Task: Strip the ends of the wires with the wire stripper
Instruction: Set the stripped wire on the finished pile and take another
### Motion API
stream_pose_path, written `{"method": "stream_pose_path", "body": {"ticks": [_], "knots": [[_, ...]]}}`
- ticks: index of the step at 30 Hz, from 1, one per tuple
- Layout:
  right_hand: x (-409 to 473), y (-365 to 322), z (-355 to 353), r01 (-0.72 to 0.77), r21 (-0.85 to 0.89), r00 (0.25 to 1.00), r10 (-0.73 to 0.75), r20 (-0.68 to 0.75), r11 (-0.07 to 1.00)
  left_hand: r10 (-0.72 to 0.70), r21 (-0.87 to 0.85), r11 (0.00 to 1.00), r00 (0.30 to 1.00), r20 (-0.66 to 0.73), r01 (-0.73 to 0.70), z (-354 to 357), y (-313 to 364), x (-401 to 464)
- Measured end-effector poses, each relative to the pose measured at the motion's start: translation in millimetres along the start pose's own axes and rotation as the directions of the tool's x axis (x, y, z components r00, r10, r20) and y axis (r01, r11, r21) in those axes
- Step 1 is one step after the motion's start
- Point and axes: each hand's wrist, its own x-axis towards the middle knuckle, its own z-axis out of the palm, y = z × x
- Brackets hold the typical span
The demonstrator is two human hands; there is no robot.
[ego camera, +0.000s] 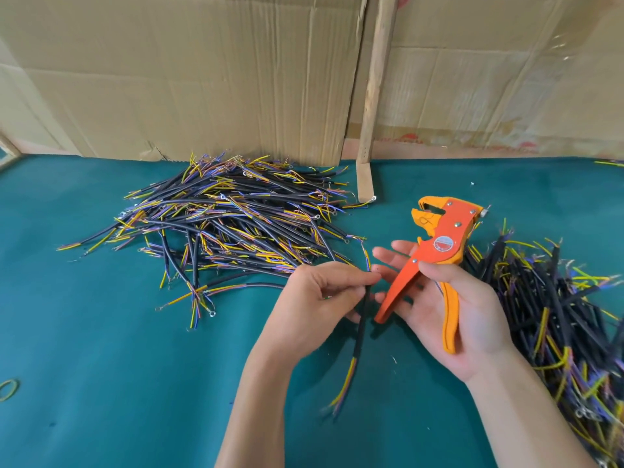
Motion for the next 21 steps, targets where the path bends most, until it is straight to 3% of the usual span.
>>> {"method": "stream_pose_path", "body": {"ticks": [3,7,21], "knots": [[1.2,1.1,-0.3,-0.004,-0.021,1.0,0.004,-0.001,1.0,0.0,0.027,1.0,1.0,-0.027,0.001,1.5,-0.4,0.9],[1.9,1.0,0.1,-0.001,-0.025,1.0,0.001,-0.005,1.0,0.045,0.225,0.974,0.988,-0.15,-0.011,5.5,-1.0,4.0],[0.9,2.6,-1.6,0.017,-0.037,0.999,-0.015,0.049,0.999,0.023,0.175,0.984,0.981,-0.194,0.012,3.8,-4.0,5.3]]}}
